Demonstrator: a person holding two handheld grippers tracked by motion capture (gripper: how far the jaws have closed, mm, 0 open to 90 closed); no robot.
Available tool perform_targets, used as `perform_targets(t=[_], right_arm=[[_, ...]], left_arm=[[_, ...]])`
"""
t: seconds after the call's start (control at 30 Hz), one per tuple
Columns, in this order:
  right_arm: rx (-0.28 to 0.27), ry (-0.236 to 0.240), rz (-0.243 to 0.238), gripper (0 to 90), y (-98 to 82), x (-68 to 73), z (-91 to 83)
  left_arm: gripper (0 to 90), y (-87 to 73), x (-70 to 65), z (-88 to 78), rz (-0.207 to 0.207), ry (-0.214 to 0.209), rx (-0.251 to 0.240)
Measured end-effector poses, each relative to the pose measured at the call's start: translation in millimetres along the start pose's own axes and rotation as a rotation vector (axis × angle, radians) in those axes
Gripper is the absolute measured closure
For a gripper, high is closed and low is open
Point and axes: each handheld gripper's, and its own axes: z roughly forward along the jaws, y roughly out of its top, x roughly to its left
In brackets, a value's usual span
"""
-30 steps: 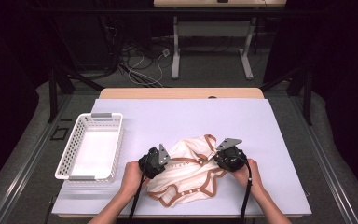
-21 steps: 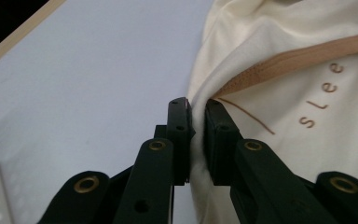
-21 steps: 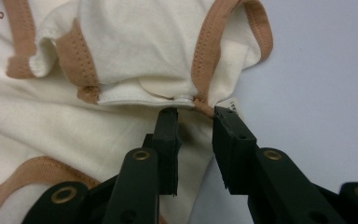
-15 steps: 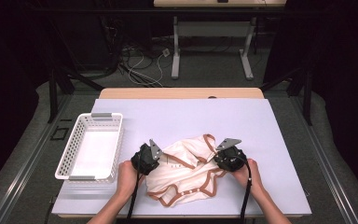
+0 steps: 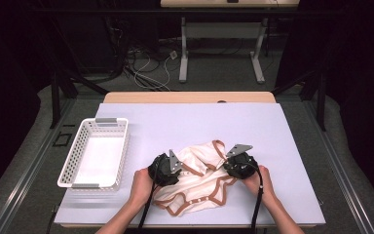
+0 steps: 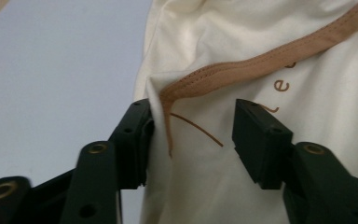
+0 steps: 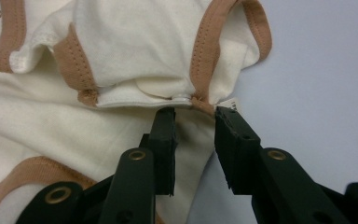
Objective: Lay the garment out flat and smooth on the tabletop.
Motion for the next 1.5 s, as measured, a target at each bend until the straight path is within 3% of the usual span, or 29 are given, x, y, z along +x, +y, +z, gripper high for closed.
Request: perform_targets(t=[0.07,0.2,0.37,0.53,0.87,1.03,1.1,1.3,1.5], right_arm=[[-0.002,0.001,-0.003,68.9,0.0,-0.1,0.2],[-0.003,0.007,-0.004,69.1,0.2,-1.0,0.8],[-0.003,0.006,-0.003,69.2,0.1,-0.7,0.8],[0.002,0.011,0.009,69.0,-0.1,-0.3,0.4],[-0.005,0.007,-0.008,68.8,-0.8,-0.5,0.0],[-0.016,0.001,-0.022,68.7,-0.7,-0.8,0.5],[-0.018,0.001,-0.024,68.0,-0.9,-1.1,0.4],[-0.035,-0.007,-0.026,65.5,-0.8,-1.0,-4.7],[-0.040,0.006,-0.008,62.5,-1.1,-3.1,-7.2]], left_arm=[[52.5,-0.9,2.4,3.5,-0.020,-0.023,-0.021],[64.9,0.8,1.2,6.6,0.011,-0.032,-0.029],[84.2,0.6,-0.6,6.9,0.039,0.003,-0.016],[86.5,-1.8,5.5,1.2,0.000,0.011,-0.046],[86.6,-4.7,26.0,-14.8,-0.095,0.111,-0.071],[81.3,-8.0,28.4,-9.3,-0.100,0.091,-0.037],[75.3,-8.3,26.3,-8.3,-0.105,0.082,-0.040],[54.8,-3.4,15.5,-17.7,-0.067,0.067,-0.051],[40.9,7.0,-2.5,-24.9,-0.002,-0.014,-0.085]])
